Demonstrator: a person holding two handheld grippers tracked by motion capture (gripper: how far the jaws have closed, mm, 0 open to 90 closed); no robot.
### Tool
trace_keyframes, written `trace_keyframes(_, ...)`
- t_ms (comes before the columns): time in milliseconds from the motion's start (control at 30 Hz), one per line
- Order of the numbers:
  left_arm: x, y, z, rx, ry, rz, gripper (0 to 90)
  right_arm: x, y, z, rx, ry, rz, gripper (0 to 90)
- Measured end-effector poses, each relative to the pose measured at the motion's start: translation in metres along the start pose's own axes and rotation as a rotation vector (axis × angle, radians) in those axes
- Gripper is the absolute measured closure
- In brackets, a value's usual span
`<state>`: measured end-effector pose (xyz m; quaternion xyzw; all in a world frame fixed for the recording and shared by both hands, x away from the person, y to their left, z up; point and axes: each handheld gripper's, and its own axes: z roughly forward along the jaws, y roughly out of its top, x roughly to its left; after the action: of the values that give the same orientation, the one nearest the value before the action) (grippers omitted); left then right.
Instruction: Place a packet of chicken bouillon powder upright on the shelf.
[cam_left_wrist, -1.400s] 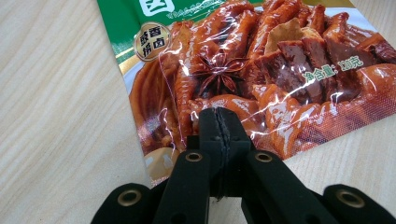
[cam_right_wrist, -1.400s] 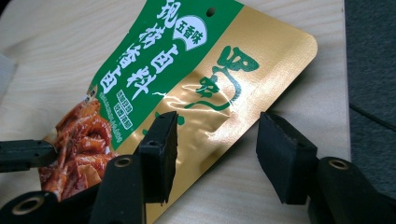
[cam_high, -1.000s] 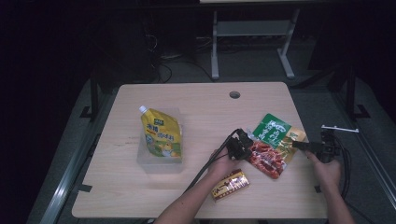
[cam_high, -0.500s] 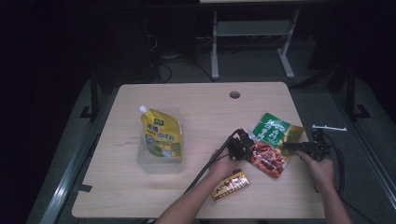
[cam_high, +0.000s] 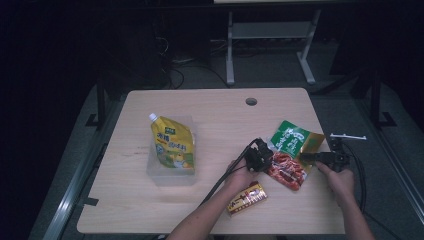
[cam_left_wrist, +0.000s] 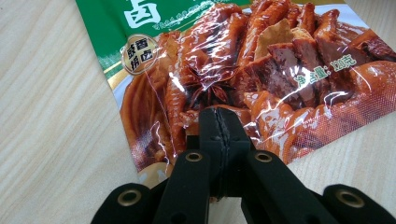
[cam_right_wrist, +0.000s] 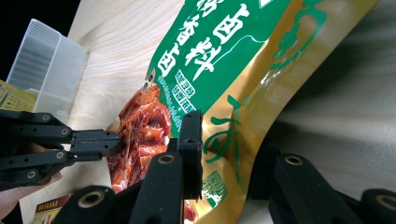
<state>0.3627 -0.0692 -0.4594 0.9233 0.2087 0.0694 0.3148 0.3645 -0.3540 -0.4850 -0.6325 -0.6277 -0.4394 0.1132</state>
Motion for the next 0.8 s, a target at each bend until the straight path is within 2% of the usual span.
trace_keyframes(200,0.0,0.0,0.0,0.0,0.0,0.001,89.3,0.0009,0.0009,0.0002,0.005,-0.006,-0.01,71.8)
trace_keyframes(333,-0.0002,0.0,0.0001,-0.001,0.001,0.003,89.3,0.0015,0.001,-0.0004,0.014,-0.006,0.003,71.8)
trace_keyframes(533,-0.0004,-0.0001,0.0002,-0.003,0.002,0.004,89.3,0.002,0.0015,0.0001,0.01,-0.025,-0.018,73.9)
trace_keyframes(667,-0.0001,-0.0003,-0.0002,-0.003,0.002,0.007,88.6,0.0023,0.0014,-0.0014,0.01,-0.029,-0.016,70.9)
trace_keyframes(800,0.0012,-0.0006,-0.0008,-0.007,0.0,0.005,86.3,0.0044,0.0006,-0.0055,0.003,-0.057,-0.022,67.2)
